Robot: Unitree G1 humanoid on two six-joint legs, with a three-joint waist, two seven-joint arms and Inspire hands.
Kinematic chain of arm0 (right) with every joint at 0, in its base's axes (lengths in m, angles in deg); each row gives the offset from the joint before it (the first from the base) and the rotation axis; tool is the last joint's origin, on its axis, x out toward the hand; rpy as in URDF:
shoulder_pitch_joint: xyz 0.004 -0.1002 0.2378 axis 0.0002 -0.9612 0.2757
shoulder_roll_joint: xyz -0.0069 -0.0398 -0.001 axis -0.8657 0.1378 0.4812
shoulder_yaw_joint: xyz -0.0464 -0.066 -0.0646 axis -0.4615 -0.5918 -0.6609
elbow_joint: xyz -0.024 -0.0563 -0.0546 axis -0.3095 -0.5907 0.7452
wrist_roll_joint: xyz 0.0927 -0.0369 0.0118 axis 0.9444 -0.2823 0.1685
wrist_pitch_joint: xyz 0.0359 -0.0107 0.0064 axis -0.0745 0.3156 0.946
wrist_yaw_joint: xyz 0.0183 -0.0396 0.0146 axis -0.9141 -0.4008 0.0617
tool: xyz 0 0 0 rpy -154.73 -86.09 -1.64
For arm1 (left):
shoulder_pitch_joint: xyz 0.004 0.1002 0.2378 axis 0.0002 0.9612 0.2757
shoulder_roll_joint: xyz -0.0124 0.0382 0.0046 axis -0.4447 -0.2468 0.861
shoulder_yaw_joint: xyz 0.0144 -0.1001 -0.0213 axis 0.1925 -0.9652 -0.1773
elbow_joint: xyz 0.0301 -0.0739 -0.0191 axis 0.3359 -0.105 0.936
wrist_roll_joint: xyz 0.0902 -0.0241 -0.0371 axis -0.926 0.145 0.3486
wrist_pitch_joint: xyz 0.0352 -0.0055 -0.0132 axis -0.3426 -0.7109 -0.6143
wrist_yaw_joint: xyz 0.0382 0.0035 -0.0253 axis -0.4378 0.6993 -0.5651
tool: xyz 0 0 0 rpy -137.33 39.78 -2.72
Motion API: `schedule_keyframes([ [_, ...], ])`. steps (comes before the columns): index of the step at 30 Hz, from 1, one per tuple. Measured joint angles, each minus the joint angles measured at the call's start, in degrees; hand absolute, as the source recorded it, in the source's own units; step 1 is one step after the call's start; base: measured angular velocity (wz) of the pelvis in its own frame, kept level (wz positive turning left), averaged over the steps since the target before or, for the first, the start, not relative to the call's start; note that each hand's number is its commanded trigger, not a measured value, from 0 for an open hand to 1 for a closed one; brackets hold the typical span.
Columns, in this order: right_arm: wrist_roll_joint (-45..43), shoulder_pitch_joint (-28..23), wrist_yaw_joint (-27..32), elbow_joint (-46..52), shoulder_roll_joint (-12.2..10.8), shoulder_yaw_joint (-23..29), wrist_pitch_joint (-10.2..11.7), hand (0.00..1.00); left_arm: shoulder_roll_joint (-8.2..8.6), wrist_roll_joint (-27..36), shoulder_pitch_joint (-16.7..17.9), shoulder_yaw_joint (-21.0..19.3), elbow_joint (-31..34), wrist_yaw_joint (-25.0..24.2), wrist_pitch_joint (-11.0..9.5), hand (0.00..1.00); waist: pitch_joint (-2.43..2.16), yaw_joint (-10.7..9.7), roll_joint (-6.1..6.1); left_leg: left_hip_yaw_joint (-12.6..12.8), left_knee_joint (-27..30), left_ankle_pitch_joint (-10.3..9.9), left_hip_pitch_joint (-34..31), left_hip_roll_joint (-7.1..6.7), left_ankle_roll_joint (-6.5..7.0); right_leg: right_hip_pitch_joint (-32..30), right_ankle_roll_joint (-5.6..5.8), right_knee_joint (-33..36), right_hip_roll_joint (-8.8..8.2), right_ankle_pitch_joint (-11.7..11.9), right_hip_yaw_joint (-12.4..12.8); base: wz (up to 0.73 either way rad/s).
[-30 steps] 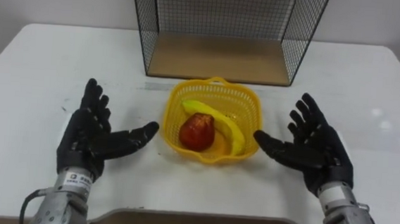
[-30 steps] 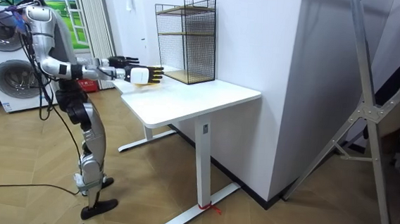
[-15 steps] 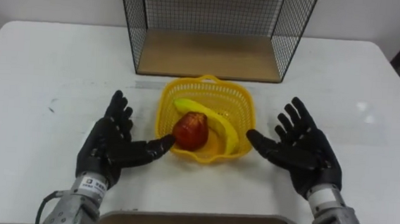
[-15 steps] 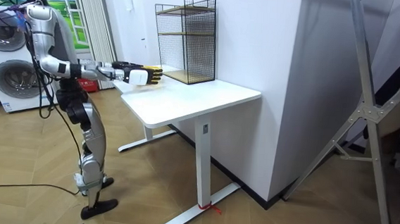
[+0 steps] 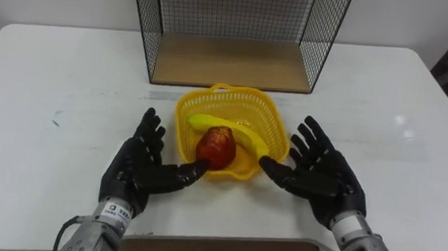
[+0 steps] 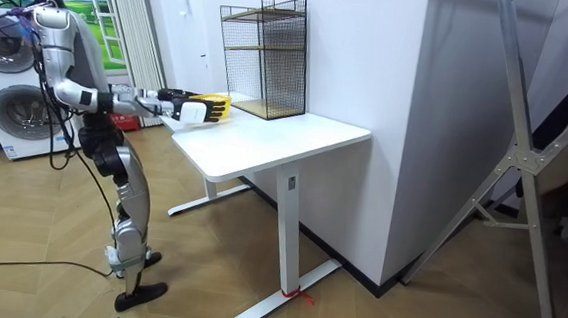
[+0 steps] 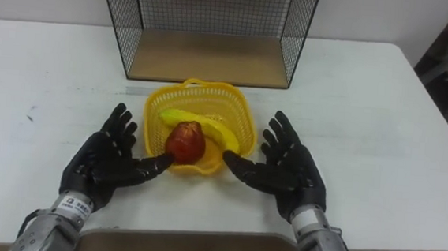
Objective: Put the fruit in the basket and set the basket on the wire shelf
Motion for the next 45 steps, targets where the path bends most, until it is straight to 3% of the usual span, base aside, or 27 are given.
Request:
schedule_keyframes([
  [8,0.19,0.08,-1.47,-0.60,-0.11,-2.86,0.00,0.00,0.00,0.98,-0.38,1.89,-0.44,-1.13,0.16,0.00,0.02,-0.04,0.39,0.01,0.12,0.00,0.01,0.01,0.00,0.09,0.00,0.04,-0.03,0.00,-0.09,0.00],
  [13,0.42,2.05,-1.42,-0.78,-0.33,-4.89,-0.04,0.00,0.52,1.02,-1.85,3.47,-1.44,-1.24,0.15,0.00,0.37,-0.04,0.63,-0.12,0.88,-0.21,-0.82,0.07,0.22,0.00,0.01,0.09,-0.10,0.01,-0.48,0.04],
  [20,0.49,3.68,0.40,-2.30,-1.08,-6.39,0.21,0.00,-0.02,3.53,-1.92,3.99,-1.45,-1.24,-0.30,0.00,0.37,-0.02,0.64,-0.28,1.08,-0.22,-0.96,0.15,0.24,-0.14,0.03,0.02,-0.07,0.02,-0.55,0.00],
  [45,-1.73,4.59,0.46,-2.68,-1.32,-6.74,0.91,0.00,0.12,5.31,-2.05,3.74,-0.90,-1.22,-0.82,0.00,0.26,0.40,0.04,-0.31,1.12,-0.22,-0.93,0.07,0.23,-0.32,-0.01,0.03,0.01,0.06,-0.38,0.00],
])
